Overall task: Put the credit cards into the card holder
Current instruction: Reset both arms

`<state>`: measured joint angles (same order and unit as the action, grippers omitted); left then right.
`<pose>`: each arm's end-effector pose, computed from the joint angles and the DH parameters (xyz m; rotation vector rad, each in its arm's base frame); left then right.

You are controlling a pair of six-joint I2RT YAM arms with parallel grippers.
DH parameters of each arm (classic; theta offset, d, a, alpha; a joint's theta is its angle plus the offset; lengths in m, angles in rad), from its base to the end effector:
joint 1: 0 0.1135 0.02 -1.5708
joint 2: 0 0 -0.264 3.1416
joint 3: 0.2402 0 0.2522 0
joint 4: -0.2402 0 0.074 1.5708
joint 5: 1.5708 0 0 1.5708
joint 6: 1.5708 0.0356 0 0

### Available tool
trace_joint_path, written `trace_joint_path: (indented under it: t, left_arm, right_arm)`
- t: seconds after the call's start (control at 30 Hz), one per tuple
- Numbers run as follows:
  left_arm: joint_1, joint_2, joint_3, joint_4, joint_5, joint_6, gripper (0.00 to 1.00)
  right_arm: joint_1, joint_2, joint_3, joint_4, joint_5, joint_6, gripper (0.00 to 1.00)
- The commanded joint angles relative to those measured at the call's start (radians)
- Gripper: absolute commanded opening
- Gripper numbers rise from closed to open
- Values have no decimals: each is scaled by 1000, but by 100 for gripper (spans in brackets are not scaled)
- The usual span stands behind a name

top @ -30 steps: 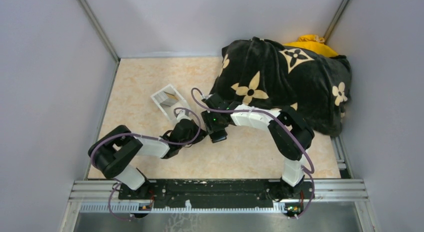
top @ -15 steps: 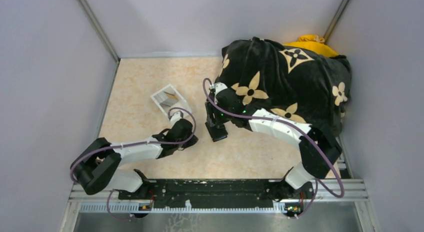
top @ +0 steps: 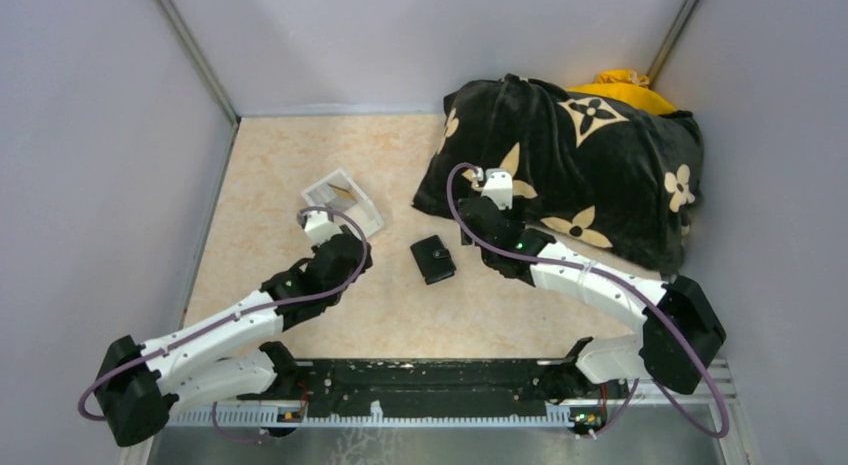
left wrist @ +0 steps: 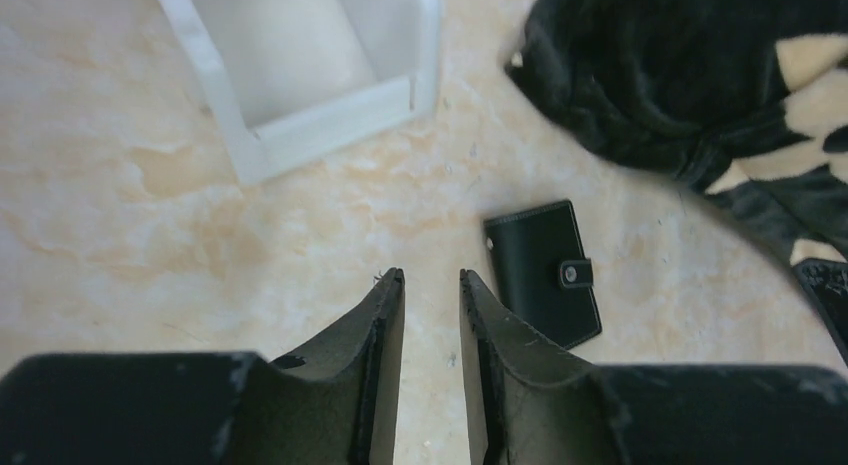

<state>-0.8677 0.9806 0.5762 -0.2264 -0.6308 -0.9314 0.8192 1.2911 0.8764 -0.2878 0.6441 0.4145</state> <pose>0.1485 -0.1427 0.2310 -0.4076 2.0520 -0.4021 0.2025 0.1854 0.2572 -0.1032 2.1112 -0.0083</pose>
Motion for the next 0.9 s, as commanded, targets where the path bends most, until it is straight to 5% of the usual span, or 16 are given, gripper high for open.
trace_joint_path:
  t: [0.0, 0.43, 0.87]
  left_arm:
    - [-5, -33, 33, -15, -190, 136, 36]
    - [-5, 17, 2, 137, -445, 339, 71]
    - [-5, -46, -80, 202, -499, 367, 80]
  right_arm:
    - [-5, -21, 16, -131, 242, 139, 79]
    - [-6, -101, -47, -171, 354, 190, 85]
    - [-6, -198, -138, -54, 393, 119, 83]
